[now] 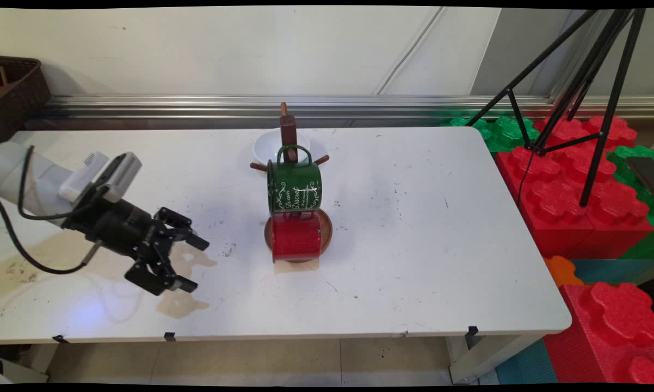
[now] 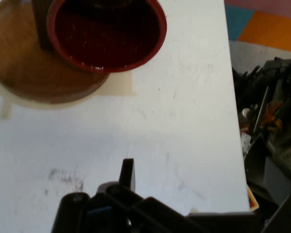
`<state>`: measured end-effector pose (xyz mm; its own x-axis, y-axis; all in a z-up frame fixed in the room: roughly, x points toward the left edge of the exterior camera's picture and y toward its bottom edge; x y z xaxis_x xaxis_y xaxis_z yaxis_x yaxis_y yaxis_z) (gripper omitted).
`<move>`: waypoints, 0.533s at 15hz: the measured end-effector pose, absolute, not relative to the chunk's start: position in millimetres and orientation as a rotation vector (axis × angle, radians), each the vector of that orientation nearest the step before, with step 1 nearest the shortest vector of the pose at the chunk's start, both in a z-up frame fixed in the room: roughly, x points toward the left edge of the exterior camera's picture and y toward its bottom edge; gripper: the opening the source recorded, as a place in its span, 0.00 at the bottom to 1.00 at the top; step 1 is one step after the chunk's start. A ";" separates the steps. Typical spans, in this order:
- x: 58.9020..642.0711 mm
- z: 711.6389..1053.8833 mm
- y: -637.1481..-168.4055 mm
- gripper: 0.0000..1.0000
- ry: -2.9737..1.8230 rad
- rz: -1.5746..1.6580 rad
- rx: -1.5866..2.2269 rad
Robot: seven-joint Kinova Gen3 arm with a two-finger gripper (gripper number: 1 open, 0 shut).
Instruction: Pick up the red mug from the rack
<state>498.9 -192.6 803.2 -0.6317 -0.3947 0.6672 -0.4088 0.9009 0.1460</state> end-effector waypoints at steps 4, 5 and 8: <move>481.5 798.7 -193.6 1.00 -2.311 0.025 0.587; 477.2 797.8 -193.5 1.00 -2.312 0.025 0.592; 469.5 796.6 -193.6 1.00 -2.308 0.031 0.613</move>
<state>469.5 -193.6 796.6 -0.6156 -0.4202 0.6666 -0.4382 0.8856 0.1536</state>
